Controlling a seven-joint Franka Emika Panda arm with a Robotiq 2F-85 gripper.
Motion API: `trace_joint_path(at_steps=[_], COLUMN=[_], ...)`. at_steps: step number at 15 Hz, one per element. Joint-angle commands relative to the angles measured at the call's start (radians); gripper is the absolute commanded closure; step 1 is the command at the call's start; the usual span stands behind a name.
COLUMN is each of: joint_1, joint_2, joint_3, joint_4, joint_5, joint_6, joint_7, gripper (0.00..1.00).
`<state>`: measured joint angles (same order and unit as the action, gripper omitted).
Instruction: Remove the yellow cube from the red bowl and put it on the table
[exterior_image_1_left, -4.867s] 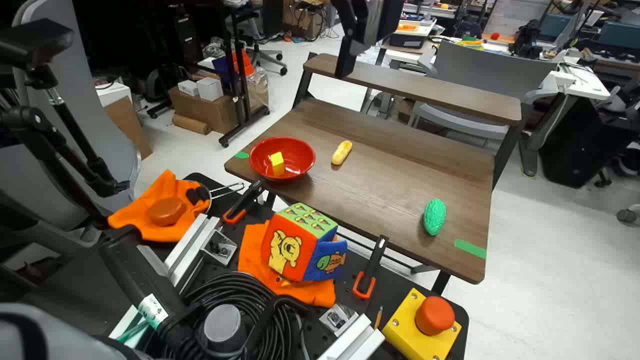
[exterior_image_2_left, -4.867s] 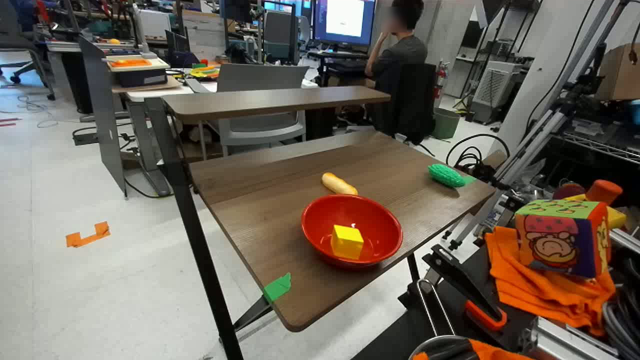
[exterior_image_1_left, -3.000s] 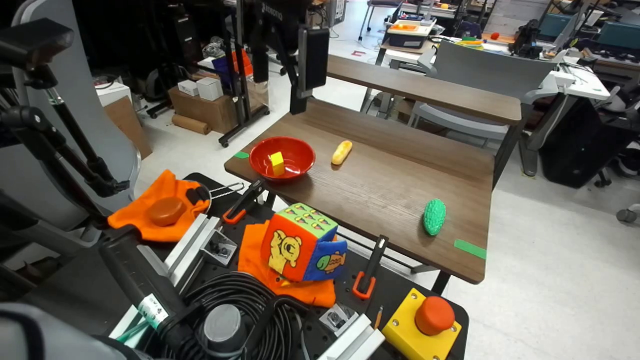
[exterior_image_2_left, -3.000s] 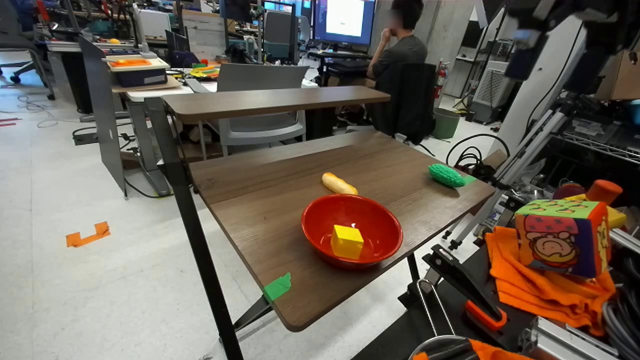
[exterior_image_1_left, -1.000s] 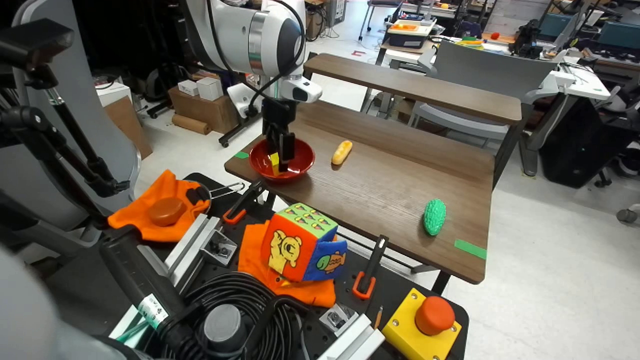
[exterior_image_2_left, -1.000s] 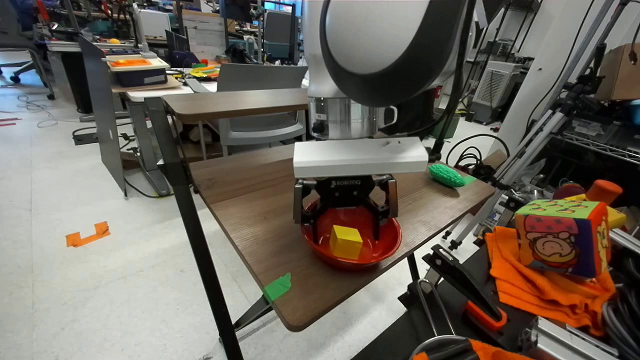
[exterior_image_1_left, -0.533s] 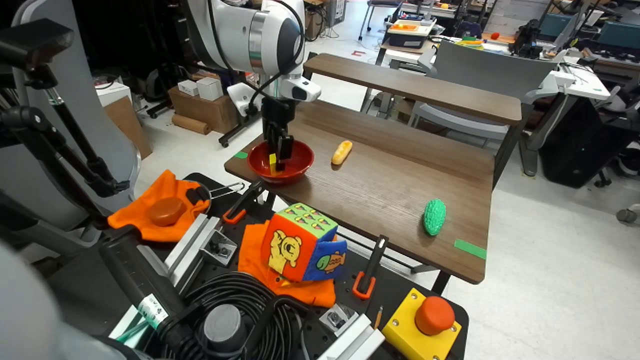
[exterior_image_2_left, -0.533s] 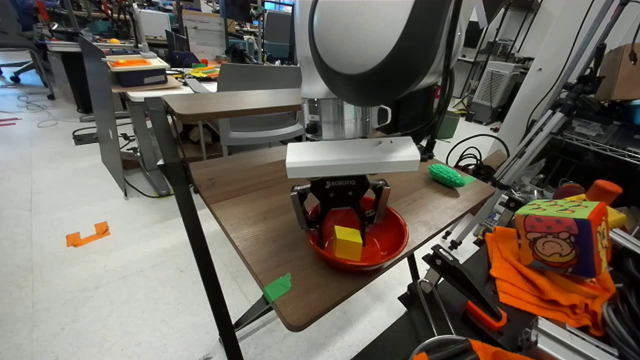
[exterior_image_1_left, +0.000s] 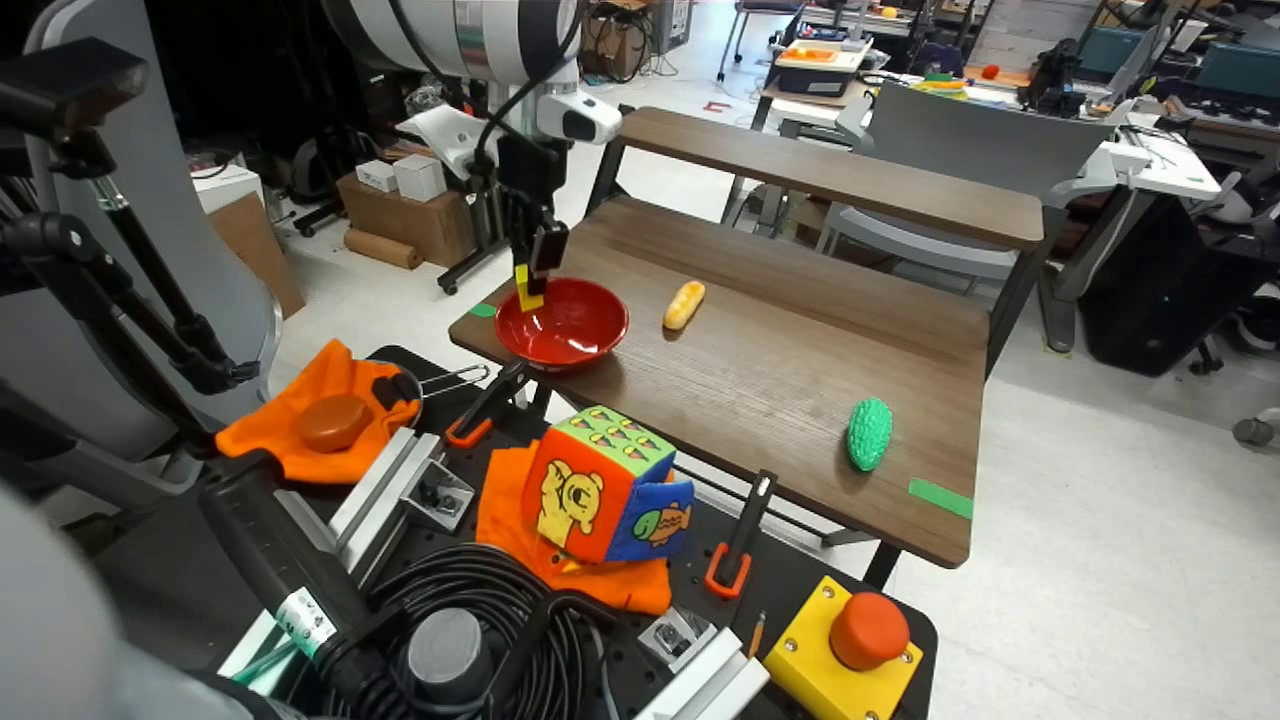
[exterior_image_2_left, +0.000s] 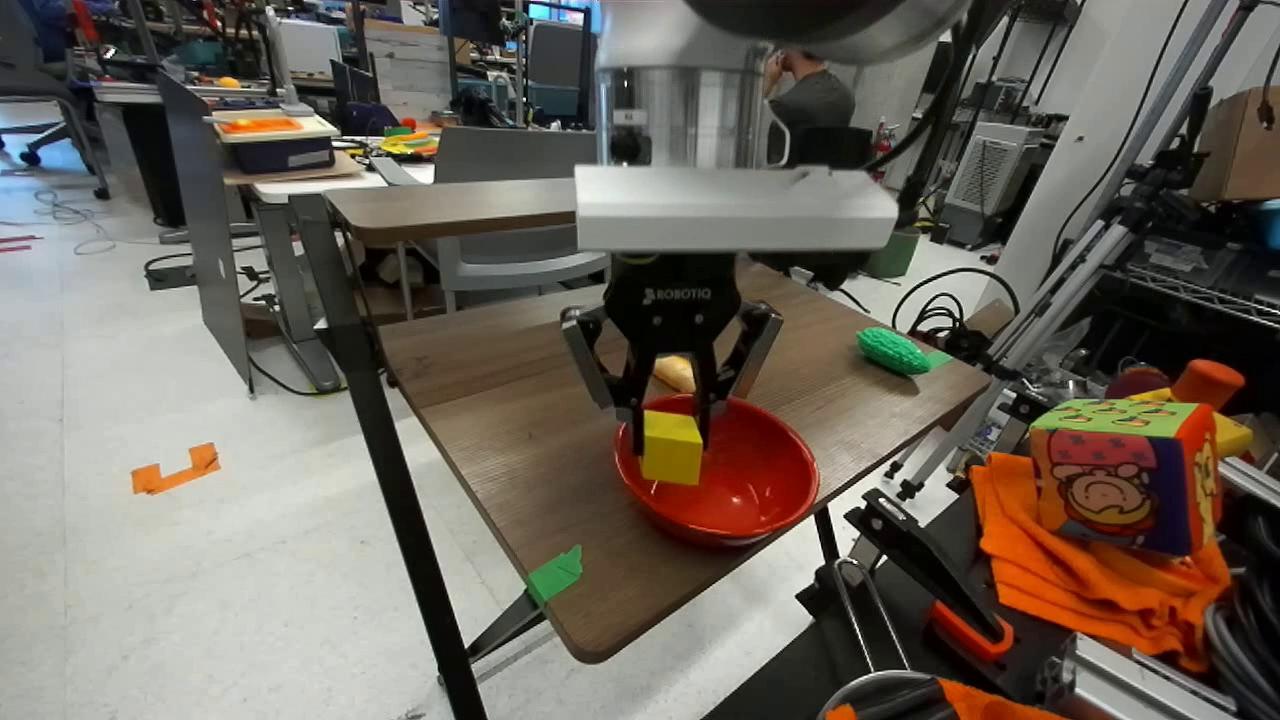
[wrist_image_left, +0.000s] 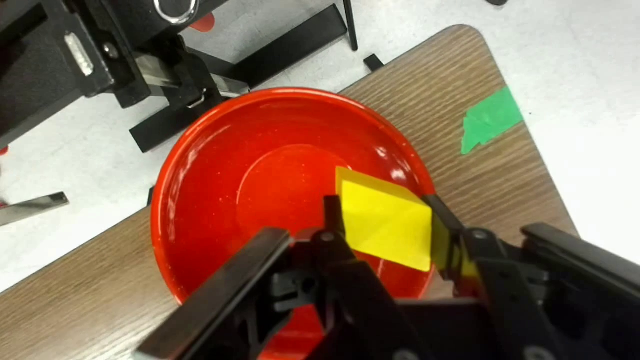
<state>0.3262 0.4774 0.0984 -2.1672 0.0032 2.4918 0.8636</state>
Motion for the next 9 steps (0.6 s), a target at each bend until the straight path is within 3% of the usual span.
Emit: trace_joint_path(at_steps=[1, 5, 9], joint_1=[-0.022, -0.083, -0.157], joint_2=[-0.147, -0.187, -0.106], joint_3=[-0.004, -0.046, -0.111], joint_4=[-0.056, 0.038, 0.215], joint_5=[-0.003, -0.053, -0.142], joint_6=[-0.036, -0.199, -0.336], joint_7=[-0.082, -0.210, -0.321], gripper=[0.83, 0.83, 0.83])
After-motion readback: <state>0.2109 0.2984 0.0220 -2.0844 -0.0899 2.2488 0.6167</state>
